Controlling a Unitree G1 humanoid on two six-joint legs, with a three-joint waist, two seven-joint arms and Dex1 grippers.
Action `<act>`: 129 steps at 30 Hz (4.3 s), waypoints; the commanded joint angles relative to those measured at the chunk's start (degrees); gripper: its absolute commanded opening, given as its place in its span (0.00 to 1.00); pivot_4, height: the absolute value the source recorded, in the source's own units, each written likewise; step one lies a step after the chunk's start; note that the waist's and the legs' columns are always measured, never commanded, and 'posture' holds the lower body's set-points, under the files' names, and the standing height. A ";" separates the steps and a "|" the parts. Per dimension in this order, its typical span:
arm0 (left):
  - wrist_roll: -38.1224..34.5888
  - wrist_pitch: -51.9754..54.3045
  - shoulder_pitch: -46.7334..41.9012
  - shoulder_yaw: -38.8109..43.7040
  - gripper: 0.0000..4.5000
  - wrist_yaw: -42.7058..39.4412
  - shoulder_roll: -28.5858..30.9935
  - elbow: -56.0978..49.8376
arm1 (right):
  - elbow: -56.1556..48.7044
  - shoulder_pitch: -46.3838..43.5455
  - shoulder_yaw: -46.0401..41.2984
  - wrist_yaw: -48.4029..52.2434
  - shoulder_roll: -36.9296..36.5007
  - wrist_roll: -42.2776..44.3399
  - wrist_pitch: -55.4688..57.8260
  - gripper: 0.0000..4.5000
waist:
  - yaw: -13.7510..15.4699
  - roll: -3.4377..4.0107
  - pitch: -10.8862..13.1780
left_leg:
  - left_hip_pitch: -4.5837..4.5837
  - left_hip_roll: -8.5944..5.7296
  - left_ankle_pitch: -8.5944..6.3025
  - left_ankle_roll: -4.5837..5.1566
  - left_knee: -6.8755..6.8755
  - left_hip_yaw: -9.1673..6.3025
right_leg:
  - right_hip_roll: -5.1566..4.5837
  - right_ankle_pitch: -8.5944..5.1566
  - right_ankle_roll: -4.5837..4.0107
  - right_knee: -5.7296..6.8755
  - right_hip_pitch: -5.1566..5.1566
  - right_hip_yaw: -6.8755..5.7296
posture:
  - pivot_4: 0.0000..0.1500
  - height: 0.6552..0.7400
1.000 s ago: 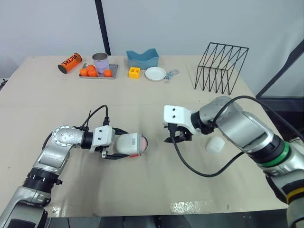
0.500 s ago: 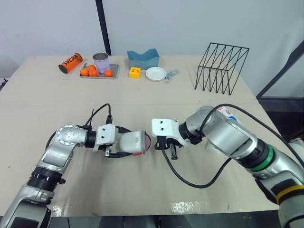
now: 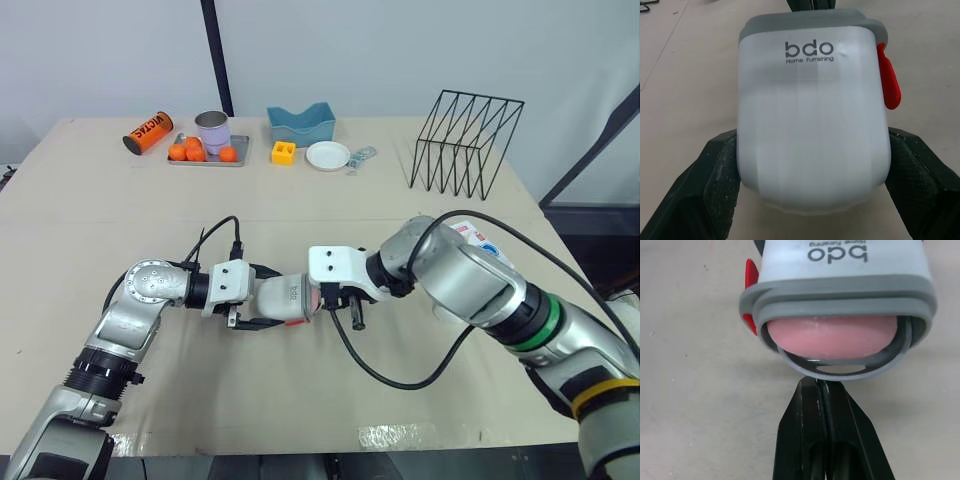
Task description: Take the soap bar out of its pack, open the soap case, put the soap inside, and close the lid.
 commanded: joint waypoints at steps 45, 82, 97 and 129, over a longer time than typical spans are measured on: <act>-7.12 3.04 6.31 6.60 0.78 2.31 4.98 -10.07 | 34.19 8.79 -38.52 -43.92 10.65 71.79 33.83 0.99 | -0.05 -0.01 0.00 | 0.03 0.00 -0.02 0.04 -0.08 0.13 | 0.05 0.00 0.01 -0.04 0.06 0.18 | 1.00 1.00; -6.19 3.79 5.44 5.48 0.78 3.22 3.21 -10.10 | 30.11 14.22 -34.07 -84.36 16.30 106.61 18.80 0.99 | -0.07 -0.01 0.00 | 0.00 0.04 -0.02 0.05 -0.16 0.21 | 0.10 -0.02 0.03 -0.05 -0.03 0.32 | 1.00 1.00; -5.91 3.76 4.83 5.29 0.78 3.11 3.43 -9.64 | 26.49 13.96 -33.29 -82.59 15.38 106.61 19.37 0.45 | -0.06 -0.01 0.00 | -0.01 0.04 -0.01 0.06 -0.19 0.23 | 0.09 -0.02 0.04 -0.06 -0.05 0.35 | 1.00 1.00; -5.28 3.32 4.23 4.98 0.78 3.59 3.36 -8.89 | 22.42 13.51 -28.07 -83.82 12.90 106.60 16.21 0.71 | -0.06 -0.01 0.00 | -0.03 0.04 -0.01 0.06 -0.22 0.23 | 0.09 -0.02 0.04 -0.09 -0.08 0.36 | 1.00 1.00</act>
